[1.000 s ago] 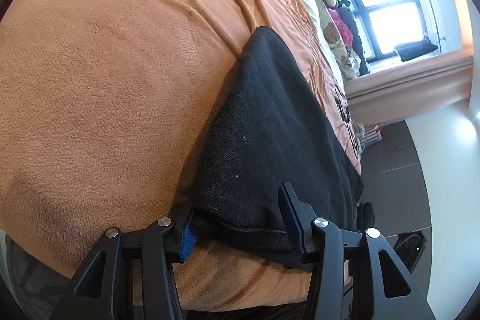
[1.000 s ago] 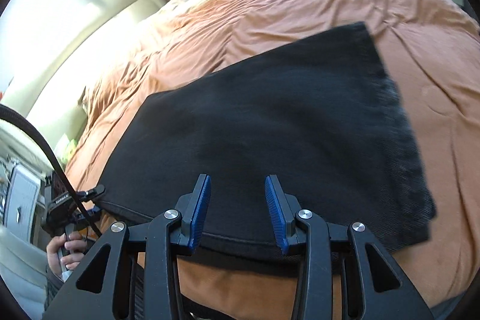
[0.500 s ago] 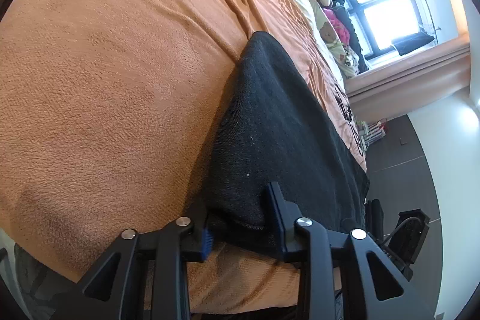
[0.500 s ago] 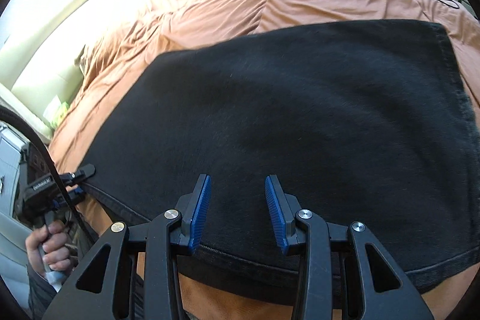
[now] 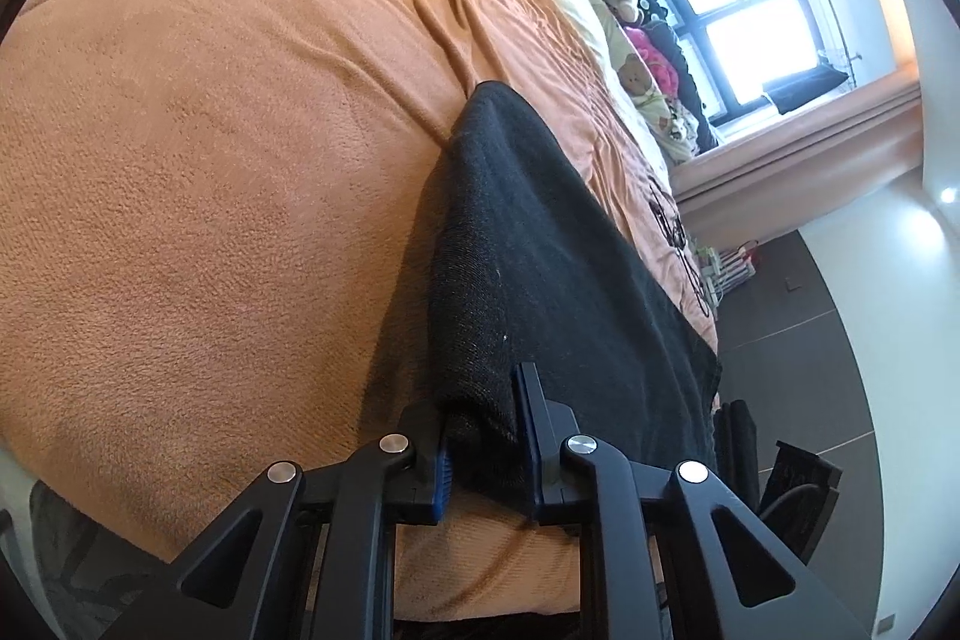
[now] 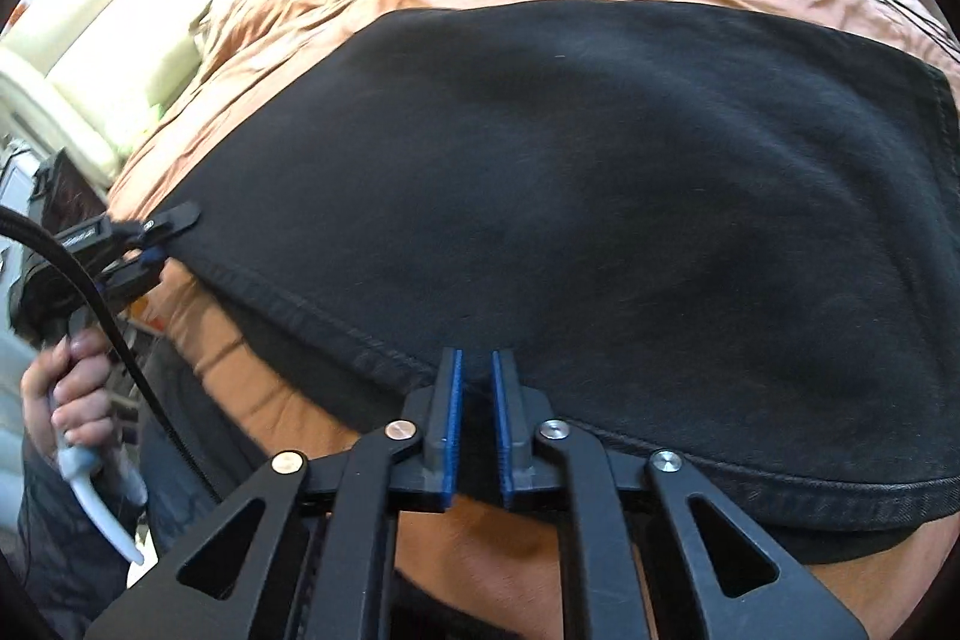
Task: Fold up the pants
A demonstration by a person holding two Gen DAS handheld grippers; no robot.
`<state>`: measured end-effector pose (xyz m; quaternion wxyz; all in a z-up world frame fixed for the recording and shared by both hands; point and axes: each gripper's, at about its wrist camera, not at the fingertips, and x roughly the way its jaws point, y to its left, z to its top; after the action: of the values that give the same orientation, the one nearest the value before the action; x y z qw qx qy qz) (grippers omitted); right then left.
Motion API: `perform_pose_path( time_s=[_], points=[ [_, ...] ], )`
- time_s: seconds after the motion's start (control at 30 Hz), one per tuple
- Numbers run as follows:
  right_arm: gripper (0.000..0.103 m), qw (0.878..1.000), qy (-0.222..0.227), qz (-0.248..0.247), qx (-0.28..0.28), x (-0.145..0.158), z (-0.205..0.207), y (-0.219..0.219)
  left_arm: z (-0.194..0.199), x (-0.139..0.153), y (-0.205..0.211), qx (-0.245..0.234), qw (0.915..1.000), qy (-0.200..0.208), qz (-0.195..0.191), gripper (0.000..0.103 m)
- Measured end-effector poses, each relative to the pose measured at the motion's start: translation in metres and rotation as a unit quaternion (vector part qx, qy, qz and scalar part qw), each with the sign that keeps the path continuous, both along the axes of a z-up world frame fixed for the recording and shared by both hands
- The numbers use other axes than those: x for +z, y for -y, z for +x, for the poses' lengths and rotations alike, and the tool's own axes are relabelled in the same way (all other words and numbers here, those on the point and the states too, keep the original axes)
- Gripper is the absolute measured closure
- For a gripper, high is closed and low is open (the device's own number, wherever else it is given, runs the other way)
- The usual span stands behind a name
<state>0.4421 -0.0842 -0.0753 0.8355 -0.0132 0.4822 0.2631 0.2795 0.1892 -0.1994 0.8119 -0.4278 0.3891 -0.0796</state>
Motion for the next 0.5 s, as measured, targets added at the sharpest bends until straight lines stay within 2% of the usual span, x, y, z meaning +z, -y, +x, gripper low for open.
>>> perform_pose_path(
  time_s=[0.3,0.5],
  points=[
    [0.098,0.999,-0.008,0.015,-0.027,-0.002,0.047,-0.005,0.003,-0.012,-0.004,0.012,0.9996,-0.022,-0.015,0.083],
    [0.098,0.999,-0.003,0.012,-0.047,0.001,0.087,-0.008,0.005,-0.020,-0.008,0.034,0.9977,-0.040,-0.042,0.081]
  ],
)
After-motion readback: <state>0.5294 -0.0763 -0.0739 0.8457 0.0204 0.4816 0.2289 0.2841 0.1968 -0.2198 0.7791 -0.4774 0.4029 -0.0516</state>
